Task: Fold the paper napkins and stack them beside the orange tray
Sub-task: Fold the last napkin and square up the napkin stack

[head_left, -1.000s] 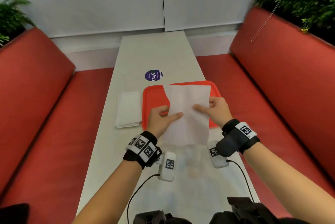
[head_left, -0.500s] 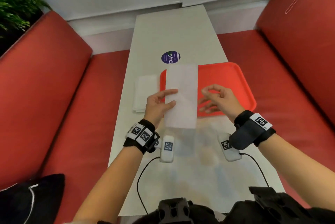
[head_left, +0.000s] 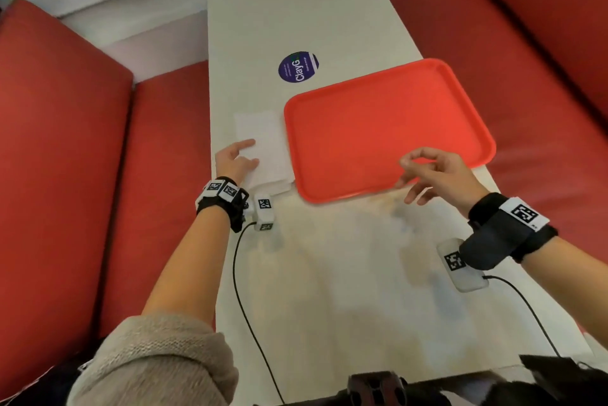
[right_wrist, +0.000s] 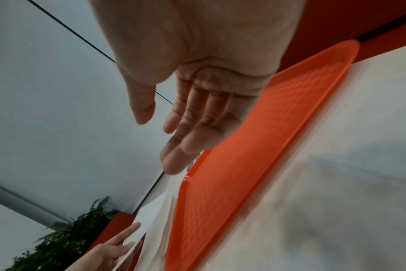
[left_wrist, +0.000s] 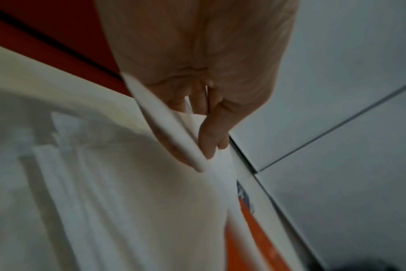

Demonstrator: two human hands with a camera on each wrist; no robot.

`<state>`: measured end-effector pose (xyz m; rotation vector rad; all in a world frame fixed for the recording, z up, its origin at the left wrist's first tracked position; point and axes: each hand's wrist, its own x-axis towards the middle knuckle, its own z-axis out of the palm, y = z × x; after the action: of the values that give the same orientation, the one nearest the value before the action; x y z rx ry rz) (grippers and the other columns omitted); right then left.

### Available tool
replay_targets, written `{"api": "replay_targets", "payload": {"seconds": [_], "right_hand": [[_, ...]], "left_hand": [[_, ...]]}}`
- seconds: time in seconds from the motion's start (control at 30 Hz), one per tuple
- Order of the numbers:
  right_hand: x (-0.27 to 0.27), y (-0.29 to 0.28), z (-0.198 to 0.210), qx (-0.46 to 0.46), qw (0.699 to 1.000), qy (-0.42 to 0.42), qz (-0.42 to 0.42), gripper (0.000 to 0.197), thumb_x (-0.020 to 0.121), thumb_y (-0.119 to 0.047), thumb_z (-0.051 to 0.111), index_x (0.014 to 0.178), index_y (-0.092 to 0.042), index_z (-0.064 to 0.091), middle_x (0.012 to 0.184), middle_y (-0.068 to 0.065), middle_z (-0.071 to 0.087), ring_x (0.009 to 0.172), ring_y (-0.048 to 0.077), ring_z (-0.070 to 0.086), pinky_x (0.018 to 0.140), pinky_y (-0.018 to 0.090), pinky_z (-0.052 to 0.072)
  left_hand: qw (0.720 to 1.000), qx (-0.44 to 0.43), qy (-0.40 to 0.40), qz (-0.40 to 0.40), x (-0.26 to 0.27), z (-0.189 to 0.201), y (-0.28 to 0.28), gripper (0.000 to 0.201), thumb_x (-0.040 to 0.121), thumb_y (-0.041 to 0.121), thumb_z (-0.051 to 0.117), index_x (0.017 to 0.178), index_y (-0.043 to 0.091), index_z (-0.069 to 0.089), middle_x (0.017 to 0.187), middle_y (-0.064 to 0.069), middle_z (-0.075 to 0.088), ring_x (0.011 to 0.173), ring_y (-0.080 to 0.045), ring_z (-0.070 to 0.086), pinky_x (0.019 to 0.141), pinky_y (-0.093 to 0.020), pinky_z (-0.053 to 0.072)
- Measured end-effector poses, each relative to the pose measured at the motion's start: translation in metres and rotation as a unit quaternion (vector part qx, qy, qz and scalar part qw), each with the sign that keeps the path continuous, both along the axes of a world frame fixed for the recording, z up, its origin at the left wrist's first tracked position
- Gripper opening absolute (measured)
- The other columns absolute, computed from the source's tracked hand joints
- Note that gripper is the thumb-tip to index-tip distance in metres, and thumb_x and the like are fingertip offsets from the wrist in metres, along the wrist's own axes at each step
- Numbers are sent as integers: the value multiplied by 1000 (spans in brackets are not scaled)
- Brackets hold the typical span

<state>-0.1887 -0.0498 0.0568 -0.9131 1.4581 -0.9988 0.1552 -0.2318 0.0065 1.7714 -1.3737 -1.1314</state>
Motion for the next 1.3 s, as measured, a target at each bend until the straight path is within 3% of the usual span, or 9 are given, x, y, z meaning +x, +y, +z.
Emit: {"api": "replay_targets", "payload": {"seconds": [0.17,0.27,0.33,0.43,0.6,0.7,0.87,0.97,1.3], "right_hand": [[-3,-3,-2,2,1000,9,-2,11,94,-25,63,95,-14,61,79,15,74,52,25,65,48,28,49],[-5,-2,-1,-5,1000,13,-8,12,94,-25,62,95,-13,61,79,14,73,51,24,65,47,27,49],[-6,-2,-1,-10,1000,15,-5,12,95,-24,62,95,-12,61,79,14,73,50,23,64,46,26,49],[-14,10,-7,-1,999,32,-11,12,95,-23,62,94,-12,61,78,15,73,49,23,63,45,24,48],[-34,47,-37,59,990,124,28,11,87,-18,71,93,-11,64,76,12,73,52,23,64,49,26,48],[-37,74,-50,83,977,169,103,15,80,-11,75,92,-13,66,72,7,72,52,20,65,48,25,49],[-38,103,-74,118,944,242,192,19,73,-16,81,88,-14,69,69,-1,66,56,16,63,60,31,55],[-41,111,-86,110,936,271,195,19,71,-16,82,87,-17,70,70,-5,64,63,10,57,72,31,51],[-43,117,-91,78,940,277,184,16,73,-19,79,86,-20,68,70,-6,64,60,3,53,67,23,42]], "left_hand": [[983,-5,-180,-40,-13,-23,-4,37,79,0,64,109,20,73,133,-8,53,125,-27,49,96,-22,37],[939,-1,-338,-66,-25,-22,5,36,84,10,61,114,27,69,141,-10,37,130,-33,33,98,-39,37],[923,-41,-379,-54,-35,-12,20,43,80,0,56,112,27,67,147,-12,30,134,-34,26,98,-46,33],[937,-150,-303,-92,-64,2,63,51,66,-11,48,103,20,64,140,-11,39,131,-33,31,98,-45,31],[934,-164,-157,-276,-123,-19,158,25,81,-3,58,94,15,70,109,-4,59,107,-26,47,96,-40,39],[921,-132,-186,-316,-151,-41,192,25,88,20,67,113,18,67,115,0,58,110,-24,48,94,-45,41],[883,-63,-325,-332,-178,-54,206,74,82,55,67,141,16,43,132,-6,42,120,-28,37,96,-40,40],[893,-60,-314,-317,-183,-55,205,66,76,52,74,126,16,51,125,-6,44,115,-27,39,92,-39,41],[952,-79,-158,-249,-186,-50,212,32,81,26,78,95,3,62,98,-6,47,96,-23,45,83,-30,40]]}}
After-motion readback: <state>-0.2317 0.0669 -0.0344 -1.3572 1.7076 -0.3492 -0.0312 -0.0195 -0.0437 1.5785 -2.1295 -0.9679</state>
